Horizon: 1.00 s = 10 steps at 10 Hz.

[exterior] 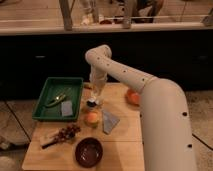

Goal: Place brush in paper cup

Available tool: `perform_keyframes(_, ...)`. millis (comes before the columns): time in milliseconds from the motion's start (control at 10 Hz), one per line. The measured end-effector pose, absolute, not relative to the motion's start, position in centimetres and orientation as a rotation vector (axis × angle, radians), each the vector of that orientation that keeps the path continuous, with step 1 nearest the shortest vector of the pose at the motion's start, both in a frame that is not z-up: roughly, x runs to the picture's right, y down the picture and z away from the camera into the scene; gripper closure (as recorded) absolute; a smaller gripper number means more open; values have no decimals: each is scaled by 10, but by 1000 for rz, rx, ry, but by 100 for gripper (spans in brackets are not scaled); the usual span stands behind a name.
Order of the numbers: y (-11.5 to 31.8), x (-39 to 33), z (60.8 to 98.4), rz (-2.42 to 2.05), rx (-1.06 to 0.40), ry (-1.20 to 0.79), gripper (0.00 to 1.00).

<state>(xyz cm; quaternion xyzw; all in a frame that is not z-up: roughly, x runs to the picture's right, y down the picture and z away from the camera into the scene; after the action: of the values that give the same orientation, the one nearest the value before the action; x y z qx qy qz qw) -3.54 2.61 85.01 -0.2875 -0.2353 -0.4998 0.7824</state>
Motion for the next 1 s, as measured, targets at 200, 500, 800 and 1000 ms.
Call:
perform_keyframes(200, 29, -36, 853, -1076, -628, -511, 42)
perform_keyframes(500, 31, -37, 854, -1074, -633, -516, 20)
perform_keyframes(800, 32, -37, 855, -1078, -635, -523, 20)
perform_keyframes(1000, 32, -38, 855, -1081, -635, -527, 20)
